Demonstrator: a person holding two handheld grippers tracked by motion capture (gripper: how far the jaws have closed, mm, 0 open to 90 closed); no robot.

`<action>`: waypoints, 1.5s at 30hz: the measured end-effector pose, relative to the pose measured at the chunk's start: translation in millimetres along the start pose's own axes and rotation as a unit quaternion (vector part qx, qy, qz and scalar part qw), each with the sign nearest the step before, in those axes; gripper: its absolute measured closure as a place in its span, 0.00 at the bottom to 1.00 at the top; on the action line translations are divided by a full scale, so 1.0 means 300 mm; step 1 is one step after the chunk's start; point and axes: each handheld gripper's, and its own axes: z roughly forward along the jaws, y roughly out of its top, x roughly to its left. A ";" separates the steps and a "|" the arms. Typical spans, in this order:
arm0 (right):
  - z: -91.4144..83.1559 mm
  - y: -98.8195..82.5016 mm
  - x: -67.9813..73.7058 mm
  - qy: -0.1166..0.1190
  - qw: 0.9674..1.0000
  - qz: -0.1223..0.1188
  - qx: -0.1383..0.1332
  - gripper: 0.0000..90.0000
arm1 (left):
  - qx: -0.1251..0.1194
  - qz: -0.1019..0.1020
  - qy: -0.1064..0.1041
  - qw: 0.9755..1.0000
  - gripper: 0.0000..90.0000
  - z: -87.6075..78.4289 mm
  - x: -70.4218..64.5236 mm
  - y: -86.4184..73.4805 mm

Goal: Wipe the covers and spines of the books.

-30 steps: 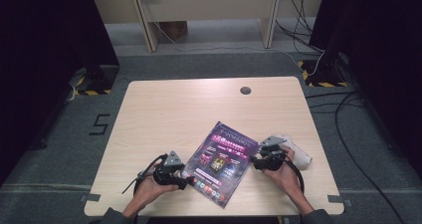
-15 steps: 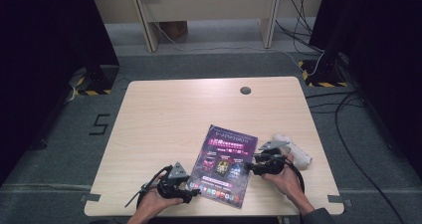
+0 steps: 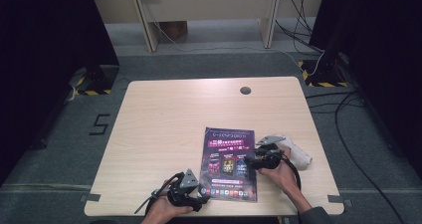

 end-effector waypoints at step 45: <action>-0.240 -0.028 -0.188 -0.112 0.992 0.047 -0.042 0.42 | -0.069 -0.051 0.078 0.993 0.21 -0.020 0.063 -0.008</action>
